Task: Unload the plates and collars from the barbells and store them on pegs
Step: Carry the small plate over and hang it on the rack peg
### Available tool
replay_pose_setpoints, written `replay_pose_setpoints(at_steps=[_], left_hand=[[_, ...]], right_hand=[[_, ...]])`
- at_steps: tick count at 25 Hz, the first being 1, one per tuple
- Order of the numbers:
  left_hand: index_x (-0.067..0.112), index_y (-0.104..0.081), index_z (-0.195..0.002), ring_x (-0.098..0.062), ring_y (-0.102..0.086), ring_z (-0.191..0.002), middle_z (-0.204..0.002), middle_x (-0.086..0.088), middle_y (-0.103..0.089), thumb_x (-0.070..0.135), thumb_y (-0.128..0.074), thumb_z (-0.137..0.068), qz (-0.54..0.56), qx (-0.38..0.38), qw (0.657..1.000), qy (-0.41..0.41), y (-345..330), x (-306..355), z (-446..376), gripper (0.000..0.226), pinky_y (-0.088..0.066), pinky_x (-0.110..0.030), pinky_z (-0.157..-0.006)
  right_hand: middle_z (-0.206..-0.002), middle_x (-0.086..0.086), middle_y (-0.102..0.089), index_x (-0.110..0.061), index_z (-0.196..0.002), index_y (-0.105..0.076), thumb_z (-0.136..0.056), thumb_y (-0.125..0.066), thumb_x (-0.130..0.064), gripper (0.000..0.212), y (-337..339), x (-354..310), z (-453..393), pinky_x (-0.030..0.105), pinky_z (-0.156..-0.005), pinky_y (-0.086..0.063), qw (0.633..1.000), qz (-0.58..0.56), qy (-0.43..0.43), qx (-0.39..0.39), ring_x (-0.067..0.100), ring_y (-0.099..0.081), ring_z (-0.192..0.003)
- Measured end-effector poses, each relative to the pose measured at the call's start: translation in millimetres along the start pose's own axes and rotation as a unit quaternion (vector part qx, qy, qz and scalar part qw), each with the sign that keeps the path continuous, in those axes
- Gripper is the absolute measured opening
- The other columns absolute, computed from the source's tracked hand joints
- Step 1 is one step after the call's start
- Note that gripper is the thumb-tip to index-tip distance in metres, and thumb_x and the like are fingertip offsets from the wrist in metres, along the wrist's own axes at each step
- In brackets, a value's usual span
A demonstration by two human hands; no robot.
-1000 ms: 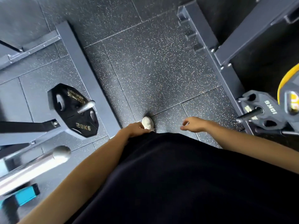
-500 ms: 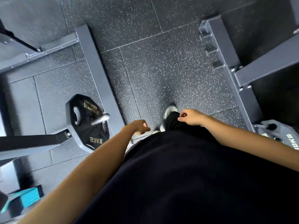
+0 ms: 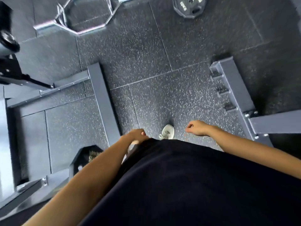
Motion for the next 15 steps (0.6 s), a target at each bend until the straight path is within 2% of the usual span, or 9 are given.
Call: replay_pose_setpoints(at_steps=[2, 3, 5, 7, 10, 15], left_hand=[[0.01, -0.057, -0.124, -0.031, -0.054, -0.118, -0.129, -0.015, -0.058, 0.041, -0.054, -0.095, 0.002, 0.046, 0.999, 0.0, 60, 14, -24, 0.042, -0.042, -0.035, -0.094], [0.011, -0.058, -0.124, -0.031, -0.054, -0.117, -0.128, -0.015, -0.059, 0.039, -0.054, -0.095, 0.008, 0.068, 0.998, -0.002, 88, 23, -35, 0.041, -0.042, -0.034, -0.093], [0.011, -0.06, -0.123, -0.031, -0.055, -0.116, -0.128, -0.014, -0.06, 0.036, -0.054, -0.095, 0.03, 0.097, 0.995, -0.012, 144, 46, -57, 0.038, -0.042, -0.033, -0.094], [0.011, -0.062, -0.121, -0.031, -0.056, -0.114, -0.127, -0.015, -0.06, 0.034, -0.053, -0.095, 0.035, 0.083, 0.996, -0.018, 182, 66, -87, 0.036, -0.043, -0.033, -0.094], [0.01, -0.062, -0.119, -0.032, -0.057, -0.113, -0.127, -0.016, -0.059, 0.032, -0.05, -0.096, 0.003, 0.048, 0.998, -0.032, 236, 93, -140, 0.034, -0.044, -0.034, -0.094], [0.006, -0.056, -0.127, -0.03, -0.054, -0.118, -0.129, -0.013, -0.058, 0.033, -0.051, -0.098, -0.035, 0.046, 0.997, -0.05, 421, 150, -235, 0.04, -0.04, -0.035, -0.099]], right_hand=[[-0.108, 0.005, -0.061, -0.009, -0.118, -0.058, -0.096, -0.054, -0.033, 0.032, 56, -19, -18, 0.028, -0.072, -0.048, 1.0, -0.009, 0.02, 0.022, 0.013, -0.056, -0.079], [-0.106, 0.004, -0.059, -0.009, -0.118, -0.057, -0.096, -0.054, -0.032, 0.032, 82, -29, -27, 0.027, -0.07, -0.046, 0.999, -0.014, 0.026, 0.031, 0.011, -0.054, -0.076], [-0.113, 0.006, -0.06, -0.011, -0.12, -0.056, -0.096, -0.055, -0.033, 0.033, 129, -45, -52, 0.031, -0.08, -0.047, 0.998, -0.03, 0.031, 0.045, 0.015, -0.057, -0.087], [-0.12, 0.006, -0.059, -0.011, -0.122, -0.055, -0.096, -0.055, -0.034, 0.035, 166, -49, -78, 0.033, -0.088, -0.046, 0.998, -0.044, 0.013, 0.039, 0.019, -0.058, -0.098], [-0.123, 0.008, -0.059, -0.01, -0.124, -0.055, -0.096, -0.054, -0.036, 0.038, 210, -55, -121, 0.035, -0.092, -0.046, 0.998, -0.061, -0.004, 0.014, 0.022, -0.059, -0.102], [-0.116, 0.011, -0.064, -0.005, -0.119, -0.063, -0.095, -0.057, -0.031, 0.035, 346, -87, -191, 0.033, -0.091, -0.045, 0.989, -0.139, -0.02, 0.054, 0.023, -0.059, -0.1]])
Point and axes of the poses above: each hand's wrist, its own z-axis away from the middle knuckle, its own y-axis out of the back of the hand, x = y × z, the point moved 9 cm from there along -z, towards the middle knuckle
